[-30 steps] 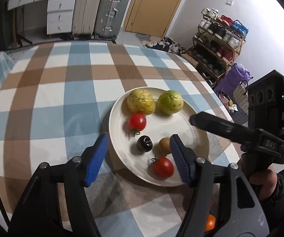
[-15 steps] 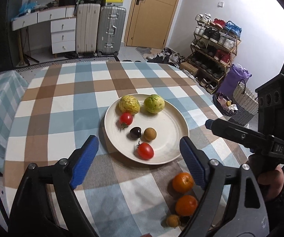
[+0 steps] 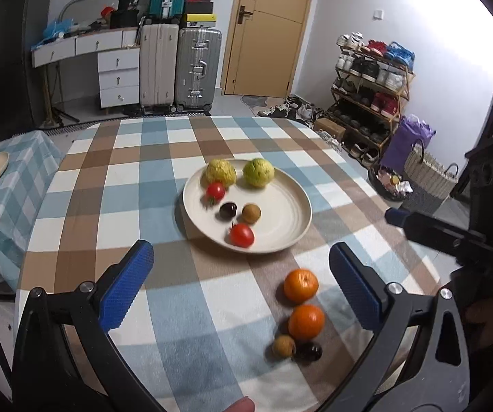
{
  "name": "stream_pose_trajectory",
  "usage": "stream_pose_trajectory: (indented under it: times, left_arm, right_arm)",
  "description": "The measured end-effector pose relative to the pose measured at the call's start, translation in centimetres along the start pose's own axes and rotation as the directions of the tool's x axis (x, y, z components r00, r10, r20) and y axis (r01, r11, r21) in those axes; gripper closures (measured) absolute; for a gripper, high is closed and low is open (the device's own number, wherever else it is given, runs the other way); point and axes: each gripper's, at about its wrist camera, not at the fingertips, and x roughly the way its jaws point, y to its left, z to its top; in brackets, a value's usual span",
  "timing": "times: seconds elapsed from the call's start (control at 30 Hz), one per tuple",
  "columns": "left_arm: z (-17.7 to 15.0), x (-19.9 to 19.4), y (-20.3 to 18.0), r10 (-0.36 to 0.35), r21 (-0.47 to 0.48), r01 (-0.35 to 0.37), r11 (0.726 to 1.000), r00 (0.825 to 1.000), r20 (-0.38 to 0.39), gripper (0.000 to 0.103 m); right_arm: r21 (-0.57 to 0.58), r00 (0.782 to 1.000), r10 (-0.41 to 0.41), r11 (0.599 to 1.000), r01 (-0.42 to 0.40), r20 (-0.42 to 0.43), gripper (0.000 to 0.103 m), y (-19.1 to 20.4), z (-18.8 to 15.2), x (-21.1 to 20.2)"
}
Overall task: Organize fruits
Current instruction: 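Withdraw both tools from the plate toward the remaining fruits, then grasp the second dark purple plum with the right gripper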
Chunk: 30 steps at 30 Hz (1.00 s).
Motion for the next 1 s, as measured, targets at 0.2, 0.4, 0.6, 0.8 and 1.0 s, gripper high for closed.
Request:
stream_pose_trajectory:
  times: [0.2, 0.4, 0.6, 0.8, 1.0]
  left_arm:
    - [-3.2, -1.6, -1.1, 0.032, 0.021, -0.032, 0.999, 0.999, 0.019, 0.001]
    - [-5.5, -2.1, 0.2, 0.071, -0.043, -0.069, 0.997, 0.997, 0.030, 0.001]
    - [-7.8, -0.8, 1.1, 0.087, -0.058, -0.088, 0.994, 0.996, -0.010, 0.001]
    - [-8.7, 0.1, 1.4, 0.081, -0.063, -0.083, 0.995, 0.996, -0.030, 0.001]
    - [-8.7, 0.7, 2.0, 0.084, -0.088, -0.086, 0.992, 0.996, -0.025, 0.001]
  right_arm:
    - [-0.043, 1.000, 0.001, 0.999, -0.001, -0.010, 0.000, 0.9, -3.3, -2.0]
    - [-0.037, 0.998, -0.005, 0.999, 0.002, -0.065, 0.000, 1.1, -6.9, -1.7]
    - [-0.054, 0.995, -0.009, 0.999, 0.004, -0.102, 0.000, 1.6, -9.1, -1.1]
    - [-0.091, 0.987, 0.000, 0.996, -0.014, -0.161, 0.000, 2.4, -11.0, 0.8]
    - [-0.094, 0.979, 0.009, 0.995, -0.028, -0.203, 0.003, 2.2, -12.4, 2.4]
